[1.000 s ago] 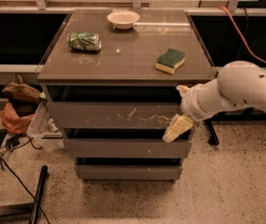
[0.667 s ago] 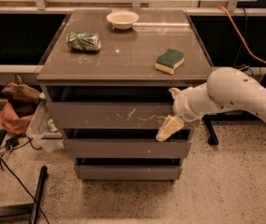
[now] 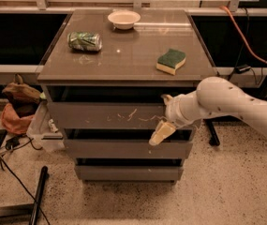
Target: Open top drawer
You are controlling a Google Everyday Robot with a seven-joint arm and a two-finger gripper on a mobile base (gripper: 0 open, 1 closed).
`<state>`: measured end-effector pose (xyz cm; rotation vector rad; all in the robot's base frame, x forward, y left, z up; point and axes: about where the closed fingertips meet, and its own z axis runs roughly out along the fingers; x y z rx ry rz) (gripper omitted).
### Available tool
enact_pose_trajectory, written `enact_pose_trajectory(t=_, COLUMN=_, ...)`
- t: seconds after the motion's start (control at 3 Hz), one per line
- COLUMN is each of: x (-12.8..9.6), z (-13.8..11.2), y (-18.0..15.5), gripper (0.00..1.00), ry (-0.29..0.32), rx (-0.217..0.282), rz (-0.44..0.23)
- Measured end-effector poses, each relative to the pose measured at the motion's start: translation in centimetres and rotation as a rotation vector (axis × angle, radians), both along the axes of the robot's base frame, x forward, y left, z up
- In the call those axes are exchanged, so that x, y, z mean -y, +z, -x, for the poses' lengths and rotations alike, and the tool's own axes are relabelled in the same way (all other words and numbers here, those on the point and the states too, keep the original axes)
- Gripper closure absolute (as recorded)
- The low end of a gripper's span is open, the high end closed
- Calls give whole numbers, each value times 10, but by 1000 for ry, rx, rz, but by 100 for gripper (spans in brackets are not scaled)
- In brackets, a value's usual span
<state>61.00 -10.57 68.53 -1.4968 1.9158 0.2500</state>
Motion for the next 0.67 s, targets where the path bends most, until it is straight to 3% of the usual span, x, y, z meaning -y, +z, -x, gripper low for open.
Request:
enact_pose_trajectory(t=0.33, x=-26, z=-17, y=-39, gripper=0, ry=51, rx=-31, rz=-35)
enact_pose_trajectory(t=0.67, x=-27, z=-17, y=-39, gripper=0, ry=53, rx=-33, rz=-35)
